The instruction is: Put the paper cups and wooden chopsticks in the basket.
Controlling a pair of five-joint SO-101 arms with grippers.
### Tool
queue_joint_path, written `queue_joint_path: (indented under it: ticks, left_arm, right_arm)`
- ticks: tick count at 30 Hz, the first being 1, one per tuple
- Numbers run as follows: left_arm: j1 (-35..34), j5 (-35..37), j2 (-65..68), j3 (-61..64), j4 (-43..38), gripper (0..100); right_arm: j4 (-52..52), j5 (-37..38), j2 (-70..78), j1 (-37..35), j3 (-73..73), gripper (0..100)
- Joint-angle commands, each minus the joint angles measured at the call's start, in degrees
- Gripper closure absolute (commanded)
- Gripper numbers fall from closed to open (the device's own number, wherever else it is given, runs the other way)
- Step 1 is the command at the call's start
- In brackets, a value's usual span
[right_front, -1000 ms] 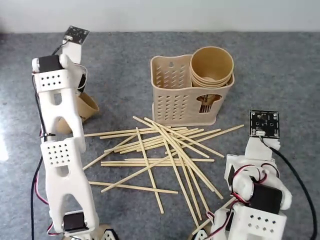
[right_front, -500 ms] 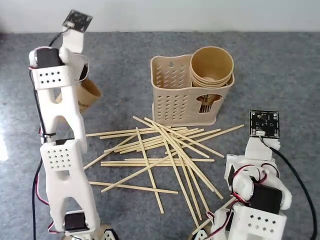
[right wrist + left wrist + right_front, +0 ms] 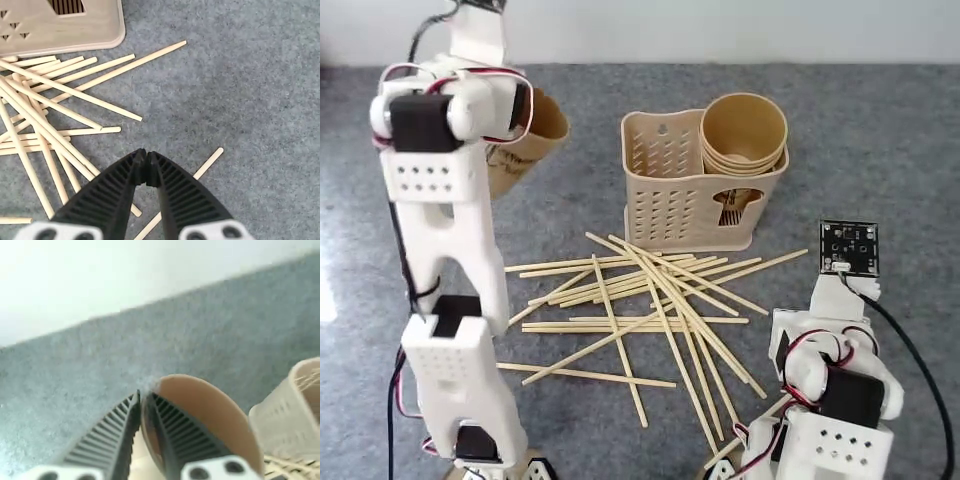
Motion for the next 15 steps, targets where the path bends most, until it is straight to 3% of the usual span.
queue_joint_path:
  ticks: [1,15]
  left_arm:
    - [2.4,4.0,-7.3,-0.9,0.3,99]
    - [18.0,12.0,-9.5,-0.7,-8.7,95]
  right_arm:
    - [-0.7,-0.5,-0.7,0.4,-0.2,99.0]
    - [-0.9,-0.4,-0.7,0.3,1.3,99.1]
